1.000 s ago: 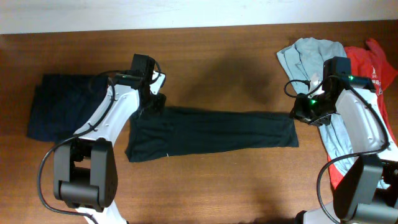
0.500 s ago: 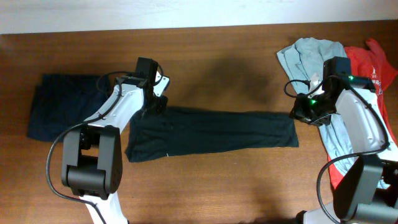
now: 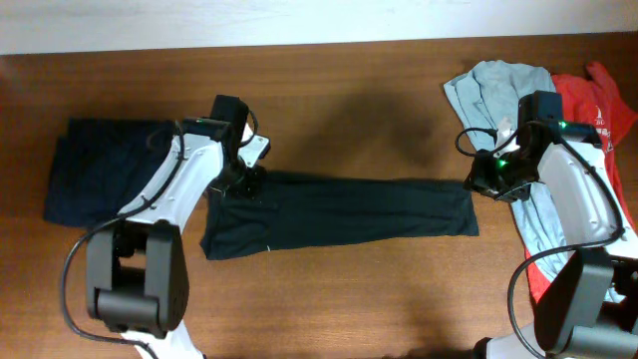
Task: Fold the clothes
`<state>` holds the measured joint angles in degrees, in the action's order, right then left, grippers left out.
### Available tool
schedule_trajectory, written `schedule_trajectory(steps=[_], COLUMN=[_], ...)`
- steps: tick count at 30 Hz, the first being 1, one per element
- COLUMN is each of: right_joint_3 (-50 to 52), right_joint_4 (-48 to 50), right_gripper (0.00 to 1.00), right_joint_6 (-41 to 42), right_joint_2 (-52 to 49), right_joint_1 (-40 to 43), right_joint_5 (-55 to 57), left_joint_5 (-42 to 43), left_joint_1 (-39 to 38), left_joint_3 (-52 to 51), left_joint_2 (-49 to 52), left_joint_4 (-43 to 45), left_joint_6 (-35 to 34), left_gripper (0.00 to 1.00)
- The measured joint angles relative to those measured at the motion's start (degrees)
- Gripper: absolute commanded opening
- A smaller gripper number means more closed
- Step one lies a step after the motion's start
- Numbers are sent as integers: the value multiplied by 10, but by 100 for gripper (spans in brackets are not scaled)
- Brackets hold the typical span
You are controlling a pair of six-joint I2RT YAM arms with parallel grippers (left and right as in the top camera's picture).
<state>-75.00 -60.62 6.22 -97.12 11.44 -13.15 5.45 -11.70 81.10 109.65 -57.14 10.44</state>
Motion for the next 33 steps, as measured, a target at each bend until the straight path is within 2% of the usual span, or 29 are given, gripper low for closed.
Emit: schedule_trajectory(steps=[6, 12, 14, 15, 17, 18, 26, 32, 33], right_joint_3=[0, 0, 0, 0, 0, 0, 0, 0, 0], right_joint_4=[0, 0, 0, 1, 2, 2, 4, 31, 31], right_gripper=[39, 39, 39, 39, 39, 39, 43, 43, 43], right_joint_6=[0, 0, 0, 0, 0, 0, 0, 16, 17], right_joint_2=[0, 0, 0, 0, 0, 0, 0, 0, 0], right_joint_1=[0, 0, 0, 0, 0, 0, 0, 0, 0], right_joint_5=[0, 0, 0, 0, 0, 0, 0, 0, 0], left_joint_5=[76, 97, 98, 98, 102, 102, 85, 72, 71], left_joint_1=[0, 0, 0, 0, 0, 0, 0, 0, -1], left_joint_3=[2, 2, 2, 2, 2, 2, 2, 2, 2], left_joint_2=[-3, -3, -3, -3, -3, -3, -3, -3, -3], left_joint_4=[-54, -89, -94, -93, -93, -93, -80, 21, 35], left_joint_6=[-2, -4, -4, -3, -6, -7, -8, -8, -8], left_gripper=[0, 1, 22, 29, 54, 56, 56, 56, 51])
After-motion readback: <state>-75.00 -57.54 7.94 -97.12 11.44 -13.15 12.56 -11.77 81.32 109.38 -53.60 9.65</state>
